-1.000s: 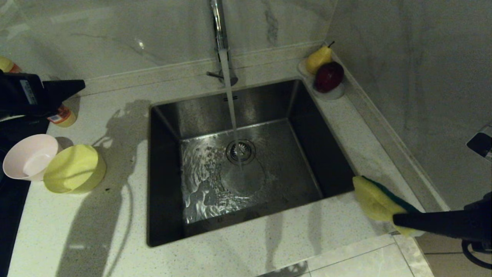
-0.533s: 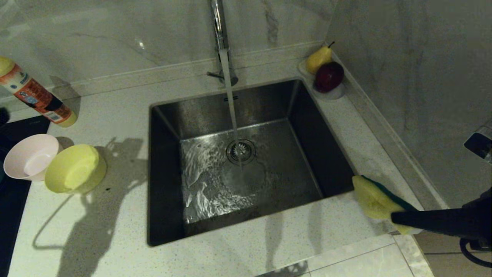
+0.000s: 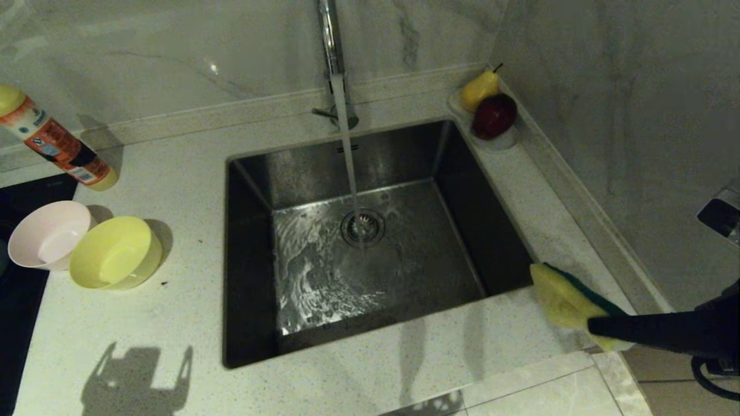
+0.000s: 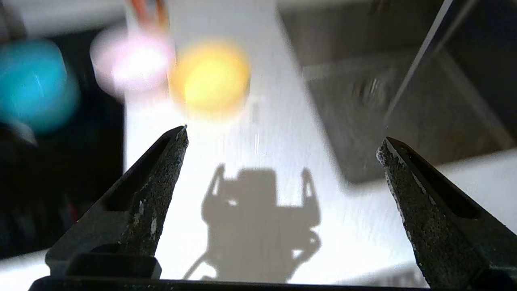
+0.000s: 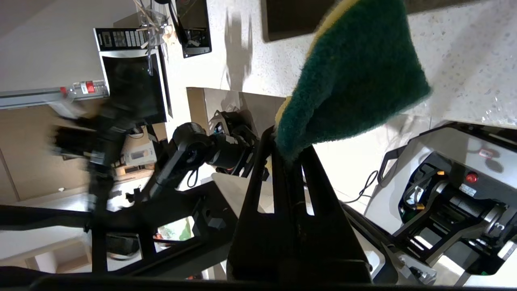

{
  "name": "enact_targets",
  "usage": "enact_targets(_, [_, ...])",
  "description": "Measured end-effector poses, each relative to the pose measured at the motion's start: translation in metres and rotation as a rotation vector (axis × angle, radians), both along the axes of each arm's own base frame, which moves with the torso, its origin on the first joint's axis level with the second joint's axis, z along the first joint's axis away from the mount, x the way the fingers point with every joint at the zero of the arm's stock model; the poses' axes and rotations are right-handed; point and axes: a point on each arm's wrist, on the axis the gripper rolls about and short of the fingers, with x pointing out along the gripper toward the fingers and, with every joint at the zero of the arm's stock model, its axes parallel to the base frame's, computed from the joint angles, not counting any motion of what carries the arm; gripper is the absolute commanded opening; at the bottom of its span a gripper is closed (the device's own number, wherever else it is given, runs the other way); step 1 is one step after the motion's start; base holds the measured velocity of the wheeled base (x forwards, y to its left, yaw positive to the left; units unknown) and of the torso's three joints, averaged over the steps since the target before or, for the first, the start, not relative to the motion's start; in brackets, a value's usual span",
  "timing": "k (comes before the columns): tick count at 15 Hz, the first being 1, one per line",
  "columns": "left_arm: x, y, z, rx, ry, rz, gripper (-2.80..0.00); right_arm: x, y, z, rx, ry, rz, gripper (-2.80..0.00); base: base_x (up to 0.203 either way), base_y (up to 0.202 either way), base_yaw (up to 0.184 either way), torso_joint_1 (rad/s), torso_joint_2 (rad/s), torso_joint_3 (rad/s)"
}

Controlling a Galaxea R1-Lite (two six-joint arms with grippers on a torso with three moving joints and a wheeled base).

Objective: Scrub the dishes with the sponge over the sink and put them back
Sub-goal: Put down the sponge

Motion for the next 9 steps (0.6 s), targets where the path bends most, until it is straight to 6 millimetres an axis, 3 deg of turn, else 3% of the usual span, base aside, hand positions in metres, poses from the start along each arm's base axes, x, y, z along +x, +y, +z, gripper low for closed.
enact_targets(4, [0.010,0.000,-0.055,-0.020,0.052,0.004,0.00,0.001,0.001,0.002,0.001,0.000,0.004,-2.80,0.000,0.000,0.000,0.000,0.00,0.000])
enact_targets(9, [0.014,0.000,-0.067,-0.035,0.012,-0.001,0.00,-0.003,-0.001,0.003,0.004,-0.018,0.000,-2.80,0.000,0.000,0.000,0.000,0.00,0.000])
